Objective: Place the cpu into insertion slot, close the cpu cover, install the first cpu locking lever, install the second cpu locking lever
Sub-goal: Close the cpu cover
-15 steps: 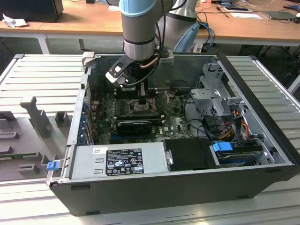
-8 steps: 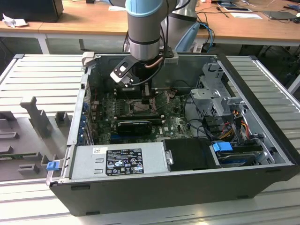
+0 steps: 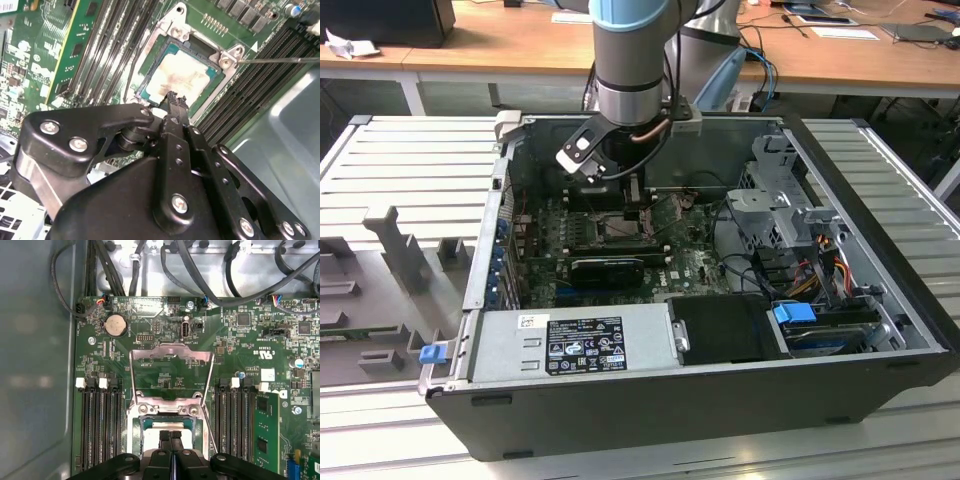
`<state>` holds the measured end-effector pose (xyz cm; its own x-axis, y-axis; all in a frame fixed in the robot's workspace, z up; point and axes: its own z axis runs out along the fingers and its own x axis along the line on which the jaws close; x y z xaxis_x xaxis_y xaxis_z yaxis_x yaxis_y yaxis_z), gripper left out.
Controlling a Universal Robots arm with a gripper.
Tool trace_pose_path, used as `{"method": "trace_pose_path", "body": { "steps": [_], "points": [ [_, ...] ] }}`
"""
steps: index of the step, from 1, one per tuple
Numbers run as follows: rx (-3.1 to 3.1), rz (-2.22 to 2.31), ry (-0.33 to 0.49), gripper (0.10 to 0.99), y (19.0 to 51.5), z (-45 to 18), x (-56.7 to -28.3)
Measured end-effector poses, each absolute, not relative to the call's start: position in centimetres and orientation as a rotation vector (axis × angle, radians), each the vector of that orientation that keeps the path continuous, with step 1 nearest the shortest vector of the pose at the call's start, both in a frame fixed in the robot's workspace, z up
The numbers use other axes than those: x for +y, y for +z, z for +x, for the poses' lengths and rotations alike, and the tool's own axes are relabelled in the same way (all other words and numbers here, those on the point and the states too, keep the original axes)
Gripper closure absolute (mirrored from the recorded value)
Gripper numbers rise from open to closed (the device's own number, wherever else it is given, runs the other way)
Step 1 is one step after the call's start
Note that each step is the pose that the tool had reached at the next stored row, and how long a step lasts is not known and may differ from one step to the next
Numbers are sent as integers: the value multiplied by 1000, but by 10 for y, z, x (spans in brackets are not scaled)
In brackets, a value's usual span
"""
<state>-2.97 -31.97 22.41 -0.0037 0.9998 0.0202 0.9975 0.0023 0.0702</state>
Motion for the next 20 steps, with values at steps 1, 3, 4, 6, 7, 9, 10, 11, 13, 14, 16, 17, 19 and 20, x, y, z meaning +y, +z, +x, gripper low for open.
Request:
{"method": "trace_pose_path", "body": {
  "steps": [1, 3, 4, 6, 7, 9, 10, 11, 13, 14, 16, 17, 19, 20],
  "points": [
    [2199, 2192, 100, 980, 224, -28, -320],
    [2199, 2192, 99, 980, 224, -26, -320],
    [2199, 2192, 100, 980, 227, -26, -320],
    [2199, 2192, 100, 980, 230, -26, -320],
    [2199, 2192, 100, 980, 233, -25, -320],
    [2199, 2192, 100, 980, 241, -25, -320],
    [2199, 2192, 100, 980, 244, -25, -320],
    [2199, 2192, 100, 980, 248, -24, -320],
    [2199, 2192, 100, 980, 250, -19, -320],
    [2199, 2192, 99, 980, 250, -11, -320],
    [2199, 2193, 98, 980, 252, -7, -320],
    [2199, 2193, 98, 980, 255, -7, -320],
    [2200, 2193, 97, 980, 259, -4, -319],
    [2200, 2193, 98, 980, 259, 0, -319]
  ]
}}
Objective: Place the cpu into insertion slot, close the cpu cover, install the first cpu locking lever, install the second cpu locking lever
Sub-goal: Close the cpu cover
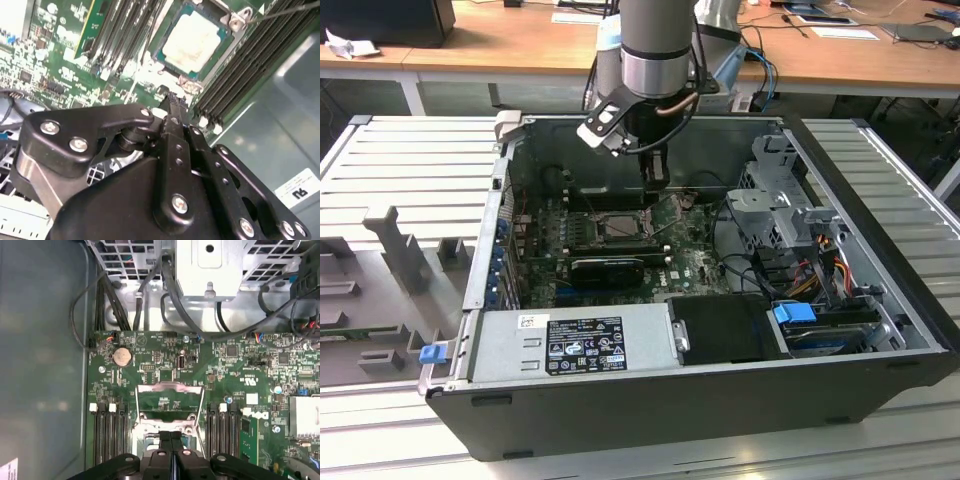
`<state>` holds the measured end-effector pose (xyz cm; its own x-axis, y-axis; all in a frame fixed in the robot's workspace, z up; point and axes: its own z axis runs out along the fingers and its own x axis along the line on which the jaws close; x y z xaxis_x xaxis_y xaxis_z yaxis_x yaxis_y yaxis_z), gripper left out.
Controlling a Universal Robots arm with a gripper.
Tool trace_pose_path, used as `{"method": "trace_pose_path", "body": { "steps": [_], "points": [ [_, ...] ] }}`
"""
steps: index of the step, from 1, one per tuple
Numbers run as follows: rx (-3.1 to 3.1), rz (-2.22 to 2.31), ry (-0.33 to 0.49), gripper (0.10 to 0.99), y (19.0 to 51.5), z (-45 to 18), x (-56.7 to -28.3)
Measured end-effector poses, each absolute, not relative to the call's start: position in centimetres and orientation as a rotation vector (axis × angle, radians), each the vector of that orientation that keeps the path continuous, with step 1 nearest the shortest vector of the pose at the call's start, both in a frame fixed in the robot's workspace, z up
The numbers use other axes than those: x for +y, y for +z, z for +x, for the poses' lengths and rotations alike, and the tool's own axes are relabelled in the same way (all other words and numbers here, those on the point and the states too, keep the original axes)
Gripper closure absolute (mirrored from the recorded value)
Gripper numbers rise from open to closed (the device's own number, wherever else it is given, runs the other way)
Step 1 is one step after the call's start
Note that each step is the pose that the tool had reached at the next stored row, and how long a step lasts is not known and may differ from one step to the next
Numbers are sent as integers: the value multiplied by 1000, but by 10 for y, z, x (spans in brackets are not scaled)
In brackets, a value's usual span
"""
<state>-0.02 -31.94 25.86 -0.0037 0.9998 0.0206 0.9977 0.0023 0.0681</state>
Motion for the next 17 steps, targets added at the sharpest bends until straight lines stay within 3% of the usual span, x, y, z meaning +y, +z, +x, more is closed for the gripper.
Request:
{"method": "trace_pose_path", "body": {
  "steps": [17],
  "points": [
    [2212, 2206, 68, 980, 247, 67, -319]
  ]
}}
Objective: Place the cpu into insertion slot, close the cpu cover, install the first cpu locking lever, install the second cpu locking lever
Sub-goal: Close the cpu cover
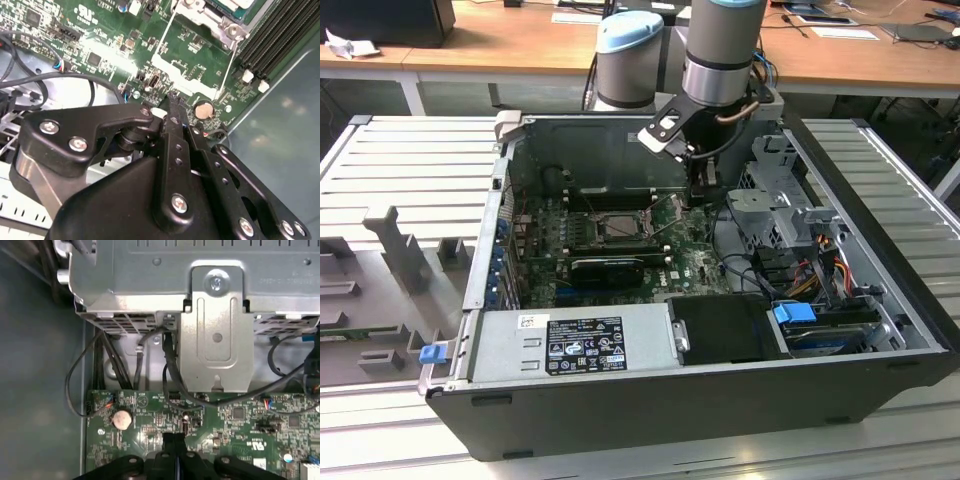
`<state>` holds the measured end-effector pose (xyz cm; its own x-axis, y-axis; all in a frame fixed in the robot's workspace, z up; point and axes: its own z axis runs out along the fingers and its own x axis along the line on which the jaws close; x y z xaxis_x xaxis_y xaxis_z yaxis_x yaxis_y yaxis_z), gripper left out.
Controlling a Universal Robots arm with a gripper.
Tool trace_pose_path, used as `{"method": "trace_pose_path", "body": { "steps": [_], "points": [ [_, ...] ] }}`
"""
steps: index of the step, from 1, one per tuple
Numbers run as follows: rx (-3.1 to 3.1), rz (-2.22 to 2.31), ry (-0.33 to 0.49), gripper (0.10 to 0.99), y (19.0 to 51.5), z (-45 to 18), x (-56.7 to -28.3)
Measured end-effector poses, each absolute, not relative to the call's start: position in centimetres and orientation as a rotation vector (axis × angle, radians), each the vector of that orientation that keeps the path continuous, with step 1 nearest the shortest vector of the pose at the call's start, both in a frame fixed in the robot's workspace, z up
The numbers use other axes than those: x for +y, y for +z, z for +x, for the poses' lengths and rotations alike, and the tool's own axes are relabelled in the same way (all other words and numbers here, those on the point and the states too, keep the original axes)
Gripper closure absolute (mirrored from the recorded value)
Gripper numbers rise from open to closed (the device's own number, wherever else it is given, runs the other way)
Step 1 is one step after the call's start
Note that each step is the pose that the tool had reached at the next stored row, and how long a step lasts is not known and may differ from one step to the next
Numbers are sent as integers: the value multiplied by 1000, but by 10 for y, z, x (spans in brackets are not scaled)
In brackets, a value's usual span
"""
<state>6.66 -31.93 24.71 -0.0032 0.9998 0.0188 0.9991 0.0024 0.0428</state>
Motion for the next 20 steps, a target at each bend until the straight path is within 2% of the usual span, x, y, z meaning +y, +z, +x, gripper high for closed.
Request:
{"method": "trace_pose_path", "body": {
  "steps": [8, 20],
  "points": [
    [2238, 2233, 11, 980, 245, 67, -319],
    [2238, 2233, 11, 980, 245, 59, -319]
  ]
}}
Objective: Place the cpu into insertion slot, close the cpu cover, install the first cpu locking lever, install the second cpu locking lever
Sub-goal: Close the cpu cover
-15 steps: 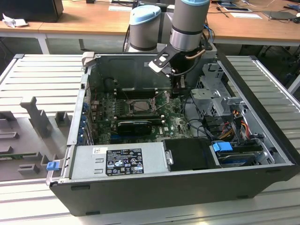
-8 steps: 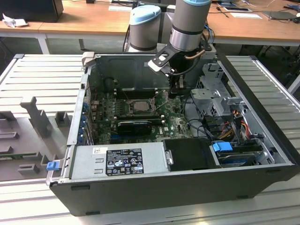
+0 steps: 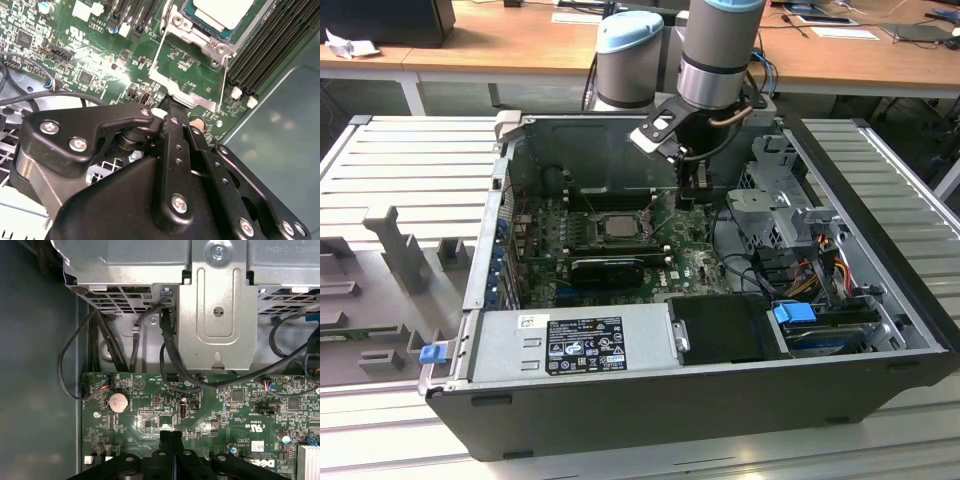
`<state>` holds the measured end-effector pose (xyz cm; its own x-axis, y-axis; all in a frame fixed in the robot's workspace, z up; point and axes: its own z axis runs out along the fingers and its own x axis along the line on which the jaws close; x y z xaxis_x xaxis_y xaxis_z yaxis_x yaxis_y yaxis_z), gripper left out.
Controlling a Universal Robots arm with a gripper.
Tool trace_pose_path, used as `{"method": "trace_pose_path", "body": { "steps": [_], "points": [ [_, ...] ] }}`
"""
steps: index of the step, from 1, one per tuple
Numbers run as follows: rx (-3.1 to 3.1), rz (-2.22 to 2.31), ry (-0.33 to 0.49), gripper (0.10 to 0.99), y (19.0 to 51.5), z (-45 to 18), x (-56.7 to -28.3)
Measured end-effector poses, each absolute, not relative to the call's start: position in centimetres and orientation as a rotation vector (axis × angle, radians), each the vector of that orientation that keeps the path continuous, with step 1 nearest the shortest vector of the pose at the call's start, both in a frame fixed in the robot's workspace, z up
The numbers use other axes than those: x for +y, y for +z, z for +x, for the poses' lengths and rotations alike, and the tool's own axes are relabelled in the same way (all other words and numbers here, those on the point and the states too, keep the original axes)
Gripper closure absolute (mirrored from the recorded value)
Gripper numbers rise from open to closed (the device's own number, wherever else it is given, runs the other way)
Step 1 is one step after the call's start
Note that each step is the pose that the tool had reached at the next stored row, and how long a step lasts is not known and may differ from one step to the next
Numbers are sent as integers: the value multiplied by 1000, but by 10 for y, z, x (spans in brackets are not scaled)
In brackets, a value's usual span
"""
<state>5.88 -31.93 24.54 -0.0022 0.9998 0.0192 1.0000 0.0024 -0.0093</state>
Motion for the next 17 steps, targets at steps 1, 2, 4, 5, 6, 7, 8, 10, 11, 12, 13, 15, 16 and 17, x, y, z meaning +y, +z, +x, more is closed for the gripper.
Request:
{"method": "trace_pose_path", "body": {
  "steps": [1, 2, 4, 5, 6, 7, 8, 10, 11, 12, 13, 15, 16, 17],
  "points": [
    [-2210, -2205, -11, 980, 245, 57, -319],
    [-2210, -2205, -11, 980, 245, 56, -319],
    [-2210, -2205, -11, 980, 245, 53, -319],
    [-2210, -2205, -11, 980, 245, 52, -319],
    [-2210, -2205, -11, 980, 245, 52, -319],
    [-2210, -2205, -11, 980, 245, 50, -319],
    [-2210, -2205, -11, 980, 245, 49, -319],
    [-2210, -2205, -11, 980, 245, 46, -319],
    [-2210, -2205, -12, 980, 245, 45, -319],
    [-2210, -2205, -12, 980, 245, 44, -319],
    [-2210, -2205, -12, 980, 245, 43, -319],
    [-2210, -2205, -13, 980, 245, 41, -319],
    [-2211, -2205, -13, 980, 245, 40, -319],
    [-2211, -2206, -13, 980, 245, 39, -319]
  ]
}}
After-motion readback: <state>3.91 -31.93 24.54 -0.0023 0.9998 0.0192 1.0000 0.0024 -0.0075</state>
